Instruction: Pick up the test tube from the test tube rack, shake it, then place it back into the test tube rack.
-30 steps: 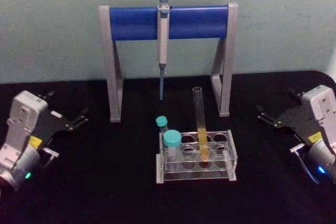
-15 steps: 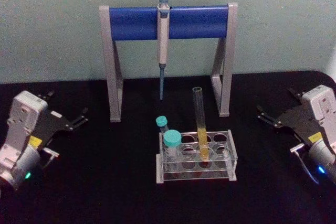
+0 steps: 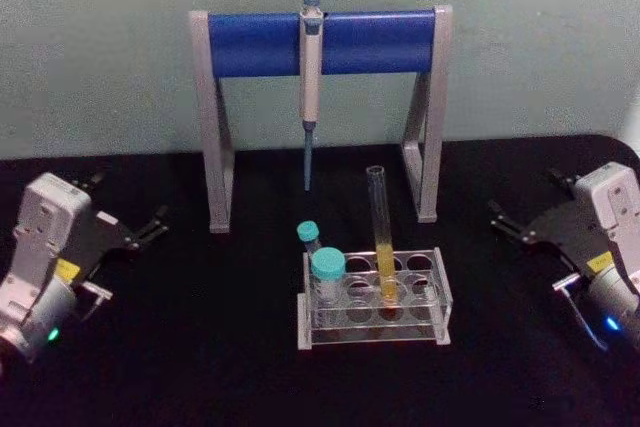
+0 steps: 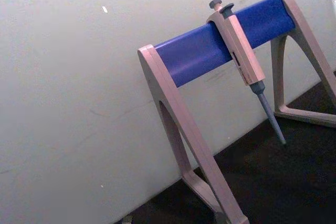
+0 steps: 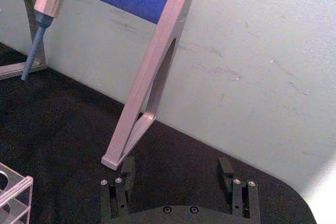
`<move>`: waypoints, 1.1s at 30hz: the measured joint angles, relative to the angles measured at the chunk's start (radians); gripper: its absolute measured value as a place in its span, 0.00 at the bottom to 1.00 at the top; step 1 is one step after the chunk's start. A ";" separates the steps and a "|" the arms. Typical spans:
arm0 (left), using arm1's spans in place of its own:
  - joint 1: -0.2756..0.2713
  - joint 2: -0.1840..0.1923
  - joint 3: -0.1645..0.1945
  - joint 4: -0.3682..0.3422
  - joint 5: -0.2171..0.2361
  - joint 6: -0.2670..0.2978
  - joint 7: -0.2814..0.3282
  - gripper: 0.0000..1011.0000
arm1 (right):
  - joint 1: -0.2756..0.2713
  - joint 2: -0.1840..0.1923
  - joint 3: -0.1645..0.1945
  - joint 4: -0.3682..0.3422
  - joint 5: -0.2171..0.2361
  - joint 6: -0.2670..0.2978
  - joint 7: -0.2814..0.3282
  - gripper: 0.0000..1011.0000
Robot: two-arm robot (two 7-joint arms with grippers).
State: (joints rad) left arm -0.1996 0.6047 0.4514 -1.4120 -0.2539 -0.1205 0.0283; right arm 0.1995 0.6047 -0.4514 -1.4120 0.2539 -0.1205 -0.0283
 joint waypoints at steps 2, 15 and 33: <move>0.000 0.000 0.000 0.000 0.000 0.000 0.000 0.99 | 0.000 0.000 0.000 0.000 0.000 0.000 0.000 0.99; 0.000 0.000 0.000 0.000 0.000 0.000 0.000 0.99 | 0.000 0.000 0.000 0.000 0.000 0.000 0.000 0.99; 0.000 0.000 0.000 0.000 0.000 0.000 0.000 0.99 | -0.013 -0.007 0.026 -0.012 -0.012 -0.015 0.014 0.99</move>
State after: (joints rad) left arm -0.1996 0.6047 0.4514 -1.4120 -0.2539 -0.1205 0.0283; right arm 0.1862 0.5979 -0.4258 -1.4238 0.2419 -0.1352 -0.0139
